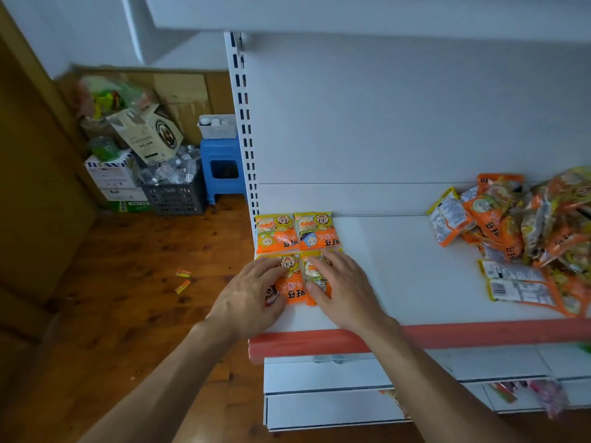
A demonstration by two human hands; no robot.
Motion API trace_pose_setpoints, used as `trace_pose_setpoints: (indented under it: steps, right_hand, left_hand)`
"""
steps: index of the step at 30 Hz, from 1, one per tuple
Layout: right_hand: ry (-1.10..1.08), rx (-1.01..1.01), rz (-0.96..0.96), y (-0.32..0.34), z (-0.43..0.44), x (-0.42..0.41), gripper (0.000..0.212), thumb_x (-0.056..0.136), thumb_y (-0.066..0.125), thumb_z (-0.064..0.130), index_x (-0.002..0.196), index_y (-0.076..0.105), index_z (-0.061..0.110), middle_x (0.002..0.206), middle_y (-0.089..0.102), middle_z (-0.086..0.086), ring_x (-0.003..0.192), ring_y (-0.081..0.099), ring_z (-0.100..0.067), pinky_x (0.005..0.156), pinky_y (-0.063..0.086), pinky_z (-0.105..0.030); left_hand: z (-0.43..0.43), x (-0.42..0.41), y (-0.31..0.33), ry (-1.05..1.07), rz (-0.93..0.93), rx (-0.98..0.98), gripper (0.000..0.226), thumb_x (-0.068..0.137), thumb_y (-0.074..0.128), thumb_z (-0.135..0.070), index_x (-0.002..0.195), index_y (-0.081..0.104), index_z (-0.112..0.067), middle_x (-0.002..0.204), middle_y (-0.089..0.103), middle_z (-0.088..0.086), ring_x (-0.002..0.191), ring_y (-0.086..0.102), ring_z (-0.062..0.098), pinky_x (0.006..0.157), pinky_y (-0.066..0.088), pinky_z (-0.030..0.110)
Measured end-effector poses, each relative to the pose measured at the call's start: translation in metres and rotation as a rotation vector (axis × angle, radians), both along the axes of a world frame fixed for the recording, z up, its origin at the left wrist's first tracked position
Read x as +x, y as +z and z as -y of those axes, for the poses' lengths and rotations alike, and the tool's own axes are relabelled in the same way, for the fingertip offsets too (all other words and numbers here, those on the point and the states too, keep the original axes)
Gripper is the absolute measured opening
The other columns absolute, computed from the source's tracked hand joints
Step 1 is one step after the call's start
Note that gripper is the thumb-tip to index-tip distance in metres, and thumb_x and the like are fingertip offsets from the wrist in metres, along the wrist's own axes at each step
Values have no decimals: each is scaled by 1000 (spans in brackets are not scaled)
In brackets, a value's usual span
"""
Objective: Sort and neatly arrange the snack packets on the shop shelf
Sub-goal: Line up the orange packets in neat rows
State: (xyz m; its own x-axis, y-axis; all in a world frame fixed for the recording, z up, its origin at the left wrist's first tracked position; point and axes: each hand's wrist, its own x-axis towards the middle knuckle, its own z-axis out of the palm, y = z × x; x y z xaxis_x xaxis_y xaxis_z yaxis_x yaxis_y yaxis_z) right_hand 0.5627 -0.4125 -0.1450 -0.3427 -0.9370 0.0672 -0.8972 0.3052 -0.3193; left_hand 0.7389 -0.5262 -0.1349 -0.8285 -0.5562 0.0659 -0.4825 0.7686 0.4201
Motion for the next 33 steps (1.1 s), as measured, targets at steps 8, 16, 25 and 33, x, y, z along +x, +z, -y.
trace_pose_setpoints:
  steps: [8,16,25,33]
  right_hand:
    - [-59,-29,17,18,1,-3,50,97,51,44,142,47,22,147,44,0,138,34,-20,113,25,-33]
    - [-266,108,-45,41,-9,-37,47,93,52,41,137,52,25,137,53,-1,124,46,-26,95,42,-37]
    - [-435,68,-56,63,-96,-128,49,93,56,38,139,50,21,142,50,-2,131,42,-25,100,42,-38]
    - [-612,-41,-153,45,-204,-212,47,90,59,38,133,53,20,141,47,-3,131,38,-29,108,34,-43]
  left_hand:
    - [4,-4,10,-5,-9,-68,52,95,50,-48,143,45,-28,148,43,-8,138,35,15,112,30,37]
    - [-12,-43,37,8,25,-143,45,95,45,-49,134,55,-28,135,57,-5,123,52,18,97,42,34]
    - [-76,-143,48,-93,40,-143,43,93,50,-47,132,56,-32,133,58,-8,123,52,18,100,42,31]
    - [-172,-273,29,-306,39,26,60,94,53,-44,148,36,-27,152,38,-4,136,39,18,109,35,32]
